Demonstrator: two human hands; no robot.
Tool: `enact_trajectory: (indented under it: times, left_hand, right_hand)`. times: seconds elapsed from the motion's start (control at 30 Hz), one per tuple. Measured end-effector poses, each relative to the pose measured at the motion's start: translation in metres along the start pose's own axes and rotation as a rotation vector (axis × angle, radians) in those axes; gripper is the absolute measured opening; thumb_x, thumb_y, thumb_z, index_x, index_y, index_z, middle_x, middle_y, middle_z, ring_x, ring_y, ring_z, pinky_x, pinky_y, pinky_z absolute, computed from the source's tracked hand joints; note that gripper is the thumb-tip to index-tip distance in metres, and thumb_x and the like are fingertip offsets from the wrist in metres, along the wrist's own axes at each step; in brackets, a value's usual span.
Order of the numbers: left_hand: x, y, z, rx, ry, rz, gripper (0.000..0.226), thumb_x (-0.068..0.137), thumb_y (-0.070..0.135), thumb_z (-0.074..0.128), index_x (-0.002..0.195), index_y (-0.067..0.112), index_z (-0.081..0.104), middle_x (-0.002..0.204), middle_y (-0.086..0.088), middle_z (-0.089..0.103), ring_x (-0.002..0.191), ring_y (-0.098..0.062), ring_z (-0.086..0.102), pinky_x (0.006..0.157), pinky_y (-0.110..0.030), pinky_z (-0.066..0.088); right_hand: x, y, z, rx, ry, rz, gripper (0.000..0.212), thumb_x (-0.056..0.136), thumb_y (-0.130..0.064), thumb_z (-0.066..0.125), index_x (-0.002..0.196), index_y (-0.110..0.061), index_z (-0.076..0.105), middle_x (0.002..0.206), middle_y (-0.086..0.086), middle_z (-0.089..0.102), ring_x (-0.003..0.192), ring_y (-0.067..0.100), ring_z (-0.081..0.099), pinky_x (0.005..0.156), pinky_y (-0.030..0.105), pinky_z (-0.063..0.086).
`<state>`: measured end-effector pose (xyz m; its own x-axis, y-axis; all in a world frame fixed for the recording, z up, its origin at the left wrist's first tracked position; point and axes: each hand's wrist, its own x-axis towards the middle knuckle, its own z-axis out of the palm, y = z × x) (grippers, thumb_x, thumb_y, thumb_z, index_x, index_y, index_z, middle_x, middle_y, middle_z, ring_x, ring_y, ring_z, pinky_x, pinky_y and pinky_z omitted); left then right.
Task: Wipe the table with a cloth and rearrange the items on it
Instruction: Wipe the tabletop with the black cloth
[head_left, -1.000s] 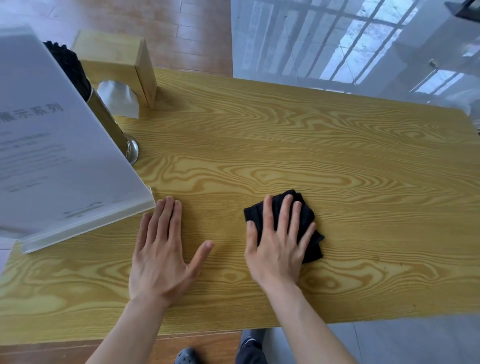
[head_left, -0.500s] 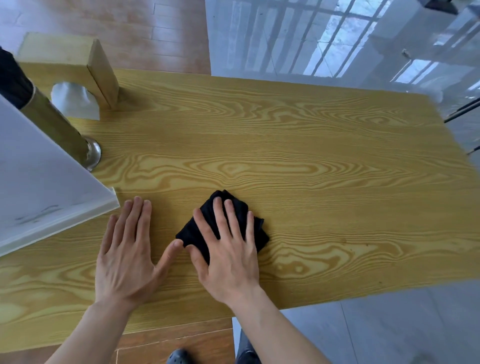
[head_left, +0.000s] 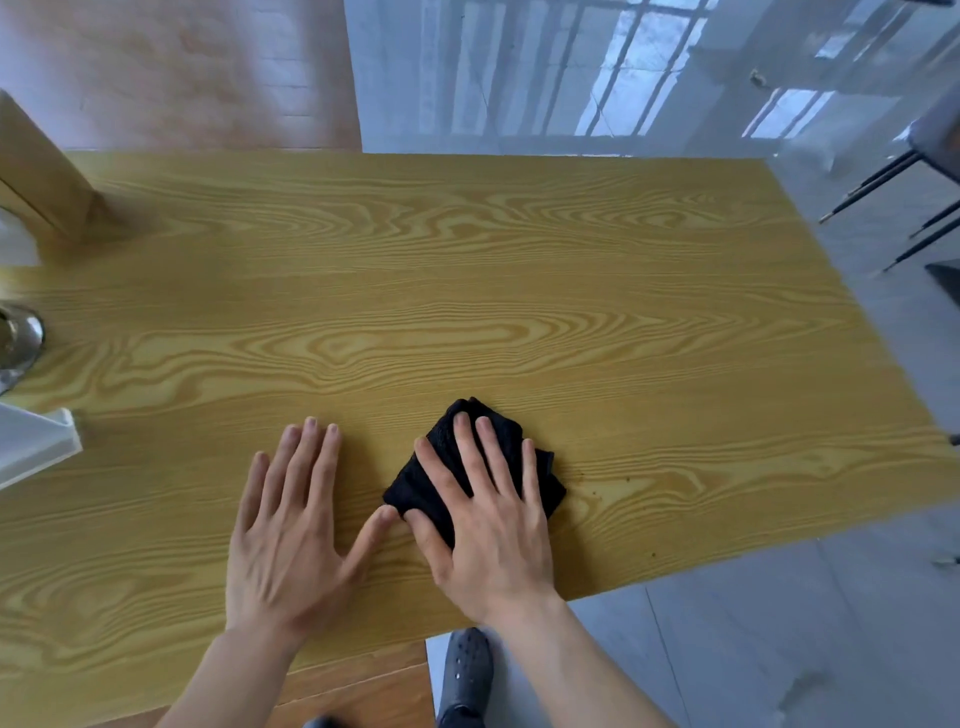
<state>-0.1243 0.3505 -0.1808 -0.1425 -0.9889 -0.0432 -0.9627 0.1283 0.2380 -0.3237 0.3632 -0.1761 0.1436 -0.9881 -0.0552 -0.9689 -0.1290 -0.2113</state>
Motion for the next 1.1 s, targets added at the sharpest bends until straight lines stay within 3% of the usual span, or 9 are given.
enact_trajectory:
  times: [0.43,0.93,1.1]
  left_hand:
    - [0.004,0.061,0.007,0.009,-0.018,0.045,0.091,0.091,0.073,0.03,0.161,0.015,0.024,0.169,-0.007,0.022,0.158,-0.021,0.012,0.127,-0.048,0.015]
    - [-0.001,0.078,0.009,0.04,-0.053,0.011,0.092,0.091,0.076,0.033,0.161,0.018,0.021,0.17,-0.006,0.018,0.159,-0.024,0.01,0.125,-0.05,0.018]
    - [0.0,0.078,0.01,0.043,-0.075,0.005,0.092,0.089,0.078,0.035,0.161,0.02,0.025,0.17,-0.006,0.02,0.158,-0.025,0.012,0.125,-0.049,0.018]
  right_hand:
    - [-0.043,0.123,-0.022,-0.084,0.036,0.294,0.066,0.1,-0.065,0.027,0.16,-0.037,0.021,0.172,0.004,0.01,0.159,0.023,0.003,0.123,0.062,0.013]
    - [-0.044,0.12,-0.035,-0.022,0.024,0.324,0.07,0.098,-0.066,0.025,0.16,-0.033,0.021,0.171,0.008,0.01,0.158,0.03,0.005,0.123,0.064,0.011]
    - [-0.026,0.101,-0.047,0.017,0.024,0.241,0.07,0.098,-0.066,0.029,0.16,-0.032,0.025,0.171,0.009,0.012,0.158,0.03,0.006,0.124,0.06,0.015]
